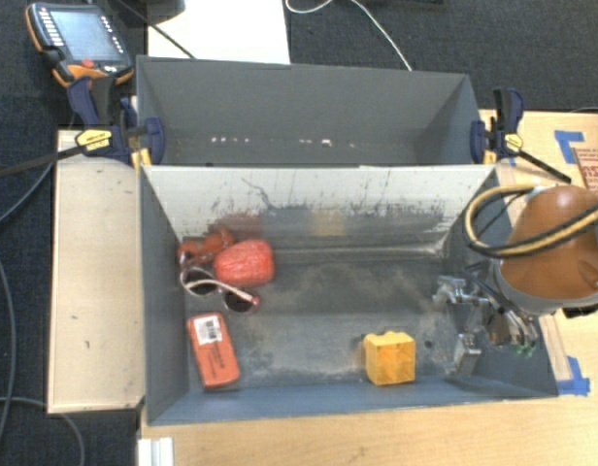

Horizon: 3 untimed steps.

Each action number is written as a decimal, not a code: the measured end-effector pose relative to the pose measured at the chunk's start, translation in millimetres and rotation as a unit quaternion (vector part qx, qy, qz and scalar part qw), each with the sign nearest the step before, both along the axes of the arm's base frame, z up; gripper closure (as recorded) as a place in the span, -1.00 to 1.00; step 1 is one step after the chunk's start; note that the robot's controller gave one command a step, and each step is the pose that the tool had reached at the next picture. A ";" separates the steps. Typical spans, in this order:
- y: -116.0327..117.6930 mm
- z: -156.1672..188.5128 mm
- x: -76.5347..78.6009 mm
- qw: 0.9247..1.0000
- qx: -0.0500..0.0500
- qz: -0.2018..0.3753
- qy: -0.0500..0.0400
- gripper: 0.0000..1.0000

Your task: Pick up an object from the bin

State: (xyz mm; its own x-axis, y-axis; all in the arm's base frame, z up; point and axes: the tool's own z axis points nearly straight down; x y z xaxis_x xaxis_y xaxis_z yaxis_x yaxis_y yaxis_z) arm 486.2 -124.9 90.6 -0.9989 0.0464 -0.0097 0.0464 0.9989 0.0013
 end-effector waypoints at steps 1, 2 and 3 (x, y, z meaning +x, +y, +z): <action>46.7 -19.7 13.5 1.000 0.001 -0.006 0.004 -1.00; 28.6 -12.6 -7.7 0.993 0.001 -0.115 0.001 -1.00; 27.9 -12.4 -8.2 0.993 0.001 -0.115 0.001 -1.00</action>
Offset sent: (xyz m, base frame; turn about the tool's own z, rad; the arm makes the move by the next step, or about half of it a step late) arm -0.0082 0.0277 -0.0123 0.2285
